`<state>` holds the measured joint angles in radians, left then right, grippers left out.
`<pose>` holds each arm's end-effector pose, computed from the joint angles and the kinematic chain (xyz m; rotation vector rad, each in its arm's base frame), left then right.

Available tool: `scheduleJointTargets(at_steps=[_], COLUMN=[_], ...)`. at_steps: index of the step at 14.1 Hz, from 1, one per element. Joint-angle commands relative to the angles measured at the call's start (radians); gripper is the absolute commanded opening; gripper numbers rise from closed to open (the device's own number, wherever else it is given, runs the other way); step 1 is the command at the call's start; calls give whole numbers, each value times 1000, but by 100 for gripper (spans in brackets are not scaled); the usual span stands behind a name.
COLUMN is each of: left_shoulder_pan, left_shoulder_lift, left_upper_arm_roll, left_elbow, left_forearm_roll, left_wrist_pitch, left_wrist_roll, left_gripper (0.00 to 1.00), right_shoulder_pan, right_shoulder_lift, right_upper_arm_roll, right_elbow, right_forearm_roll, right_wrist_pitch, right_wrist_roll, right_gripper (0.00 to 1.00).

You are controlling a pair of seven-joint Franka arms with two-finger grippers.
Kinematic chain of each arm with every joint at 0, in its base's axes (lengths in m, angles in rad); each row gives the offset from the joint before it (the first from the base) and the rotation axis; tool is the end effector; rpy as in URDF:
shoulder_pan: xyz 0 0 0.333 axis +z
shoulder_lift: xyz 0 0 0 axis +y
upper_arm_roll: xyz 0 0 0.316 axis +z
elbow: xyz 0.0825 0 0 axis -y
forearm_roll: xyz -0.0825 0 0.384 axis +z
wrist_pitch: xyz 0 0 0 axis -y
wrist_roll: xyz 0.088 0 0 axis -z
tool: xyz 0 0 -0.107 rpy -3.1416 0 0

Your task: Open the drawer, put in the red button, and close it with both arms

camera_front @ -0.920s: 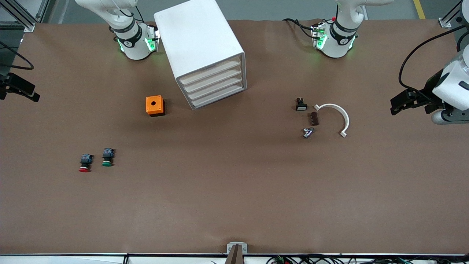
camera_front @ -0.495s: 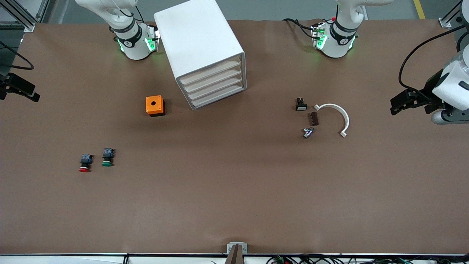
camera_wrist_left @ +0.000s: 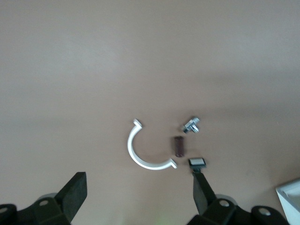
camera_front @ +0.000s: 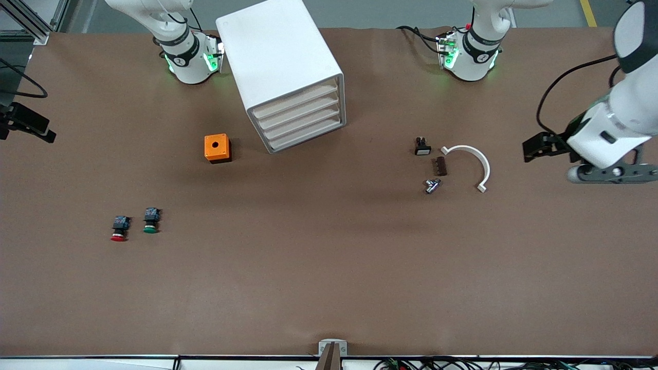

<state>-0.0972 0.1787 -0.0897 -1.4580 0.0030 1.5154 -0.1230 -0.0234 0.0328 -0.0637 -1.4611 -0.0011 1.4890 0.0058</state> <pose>0.5907 -0.1066 0.5699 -3.1285 0.0993 0.1898 0.5547 -0.0479 0.6505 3.1352 -0.1458 -0.0078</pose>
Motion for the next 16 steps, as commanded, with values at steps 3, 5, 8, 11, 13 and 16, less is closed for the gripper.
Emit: scheduleJointTargets(at_steps=[3,5,8,11,13,16], left_shoulder_pan=[1,-6,-9,-25,-57,-105], left_shoulder_lift=[80,123,183,254,286,344], left_upper_arm_roll=[-21,-56,-128,-136,-136,-148], left_elbow=[5,7,5,-28,-50,-77], left_forearm_roll=[-181,-219,-286,-476,-579,-722], left_wrist_pitch=[-78,-112,-124,-121,-107,-58], left_wrist_roll=[29,164,189,183,186,207], left_gripper=[100,100,100,100,100,100], right_shoulder_pan=[-82,-111,-125,-150,-180,-193], right_shoulder_lift=[102,171,254,340,387,395], right_upper_arm_roll=[9,9,7,9,9,9], right_elbow=[4,7,4,-4,-22,-128], right_forearm_roll=[-16,-16,-28,-60,-57,-56], right_wrist_pitch=[4,29,109,197,262,381], right_wrist_roll=[-13,-13,-15,-78,-134,-144], right_gripper=[100,100,100,100,100,100])
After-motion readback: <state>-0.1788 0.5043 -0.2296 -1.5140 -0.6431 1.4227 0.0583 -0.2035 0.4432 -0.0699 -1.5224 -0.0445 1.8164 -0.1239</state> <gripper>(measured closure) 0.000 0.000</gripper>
